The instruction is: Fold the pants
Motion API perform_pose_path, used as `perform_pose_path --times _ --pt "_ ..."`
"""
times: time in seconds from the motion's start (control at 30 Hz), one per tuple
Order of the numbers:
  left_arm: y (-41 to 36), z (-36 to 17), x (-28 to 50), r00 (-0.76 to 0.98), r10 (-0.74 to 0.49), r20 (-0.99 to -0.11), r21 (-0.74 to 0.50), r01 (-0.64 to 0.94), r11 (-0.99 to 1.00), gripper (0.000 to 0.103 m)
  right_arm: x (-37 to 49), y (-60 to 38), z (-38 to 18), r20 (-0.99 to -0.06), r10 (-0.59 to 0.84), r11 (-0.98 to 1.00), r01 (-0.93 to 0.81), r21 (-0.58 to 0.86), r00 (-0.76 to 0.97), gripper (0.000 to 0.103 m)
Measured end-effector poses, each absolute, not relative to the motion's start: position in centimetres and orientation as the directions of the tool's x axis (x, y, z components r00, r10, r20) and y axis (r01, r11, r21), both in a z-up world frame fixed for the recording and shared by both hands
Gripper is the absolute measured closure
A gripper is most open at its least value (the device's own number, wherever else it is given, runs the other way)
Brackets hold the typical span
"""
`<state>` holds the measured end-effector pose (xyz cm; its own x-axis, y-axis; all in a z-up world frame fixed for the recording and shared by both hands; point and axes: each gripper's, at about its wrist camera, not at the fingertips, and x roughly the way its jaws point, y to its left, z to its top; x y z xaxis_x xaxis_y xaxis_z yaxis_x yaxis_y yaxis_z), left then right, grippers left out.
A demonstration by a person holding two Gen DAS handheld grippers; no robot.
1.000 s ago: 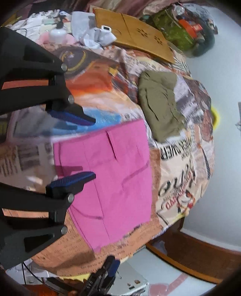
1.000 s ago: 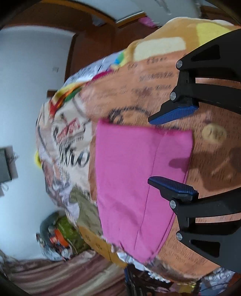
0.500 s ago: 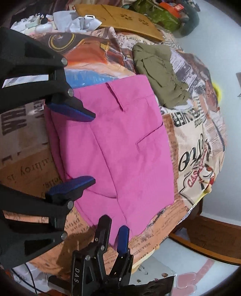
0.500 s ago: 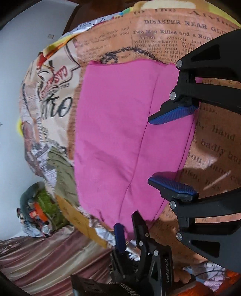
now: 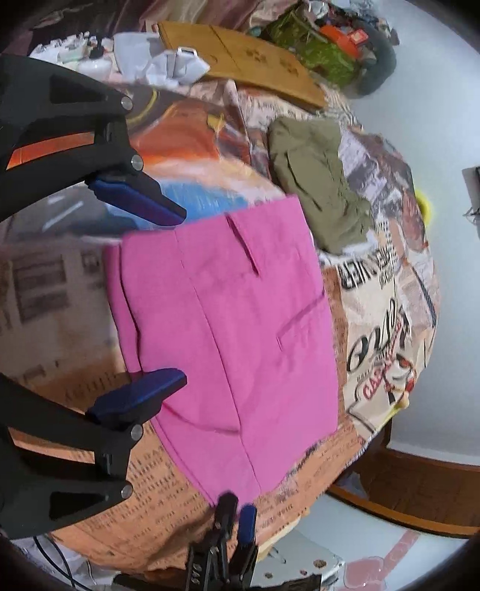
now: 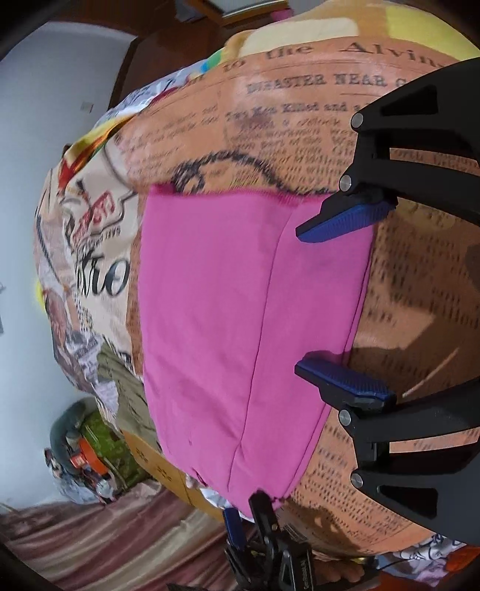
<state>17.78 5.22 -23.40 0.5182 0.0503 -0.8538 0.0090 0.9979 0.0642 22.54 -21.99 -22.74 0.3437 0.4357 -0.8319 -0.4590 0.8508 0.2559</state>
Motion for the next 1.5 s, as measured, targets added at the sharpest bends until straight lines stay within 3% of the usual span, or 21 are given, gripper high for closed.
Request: perform_pose_path --times 0.23,0.57,0.83,1.1,1.33,1.5 --pt "8.0 -24.4 17.3 0.477 -0.019 -0.879 -0.045 -0.045 0.998 0.018 22.3 -23.5 -23.0 -0.832 0.417 0.87 -0.425 0.249 0.365 0.037" --pt "8.1 -21.8 18.5 0.528 0.048 -0.848 0.02 -0.059 0.998 0.018 23.0 -23.5 -22.2 -0.837 0.395 0.873 -0.439 0.214 0.378 0.037" --pt "11.7 -19.7 22.2 0.561 0.069 -0.825 -0.006 -0.13 0.991 0.018 25.5 -23.2 -20.6 -0.81 0.394 0.874 -0.451 0.183 0.435 0.037" --pt "14.1 -20.8 26.7 0.527 0.087 -0.845 -0.007 -0.173 0.985 0.018 29.3 -22.0 -20.4 -0.796 0.387 0.875 -0.458 0.158 0.466 0.037" --pt "14.9 -23.8 29.9 0.454 0.051 -0.889 -0.047 -0.201 0.978 0.031 32.8 -21.8 -22.3 -0.805 0.37 0.896 -0.408 0.177 0.464 0.037" --pt "15.7 -26.1 31.3 0.413 -0.009 -0.911 -0.109 -0.219 0.97 0.033 35.5 -22.0 -23.2 -0.801 0.367 0.906 -0.376 0.193 0.472 0.037"
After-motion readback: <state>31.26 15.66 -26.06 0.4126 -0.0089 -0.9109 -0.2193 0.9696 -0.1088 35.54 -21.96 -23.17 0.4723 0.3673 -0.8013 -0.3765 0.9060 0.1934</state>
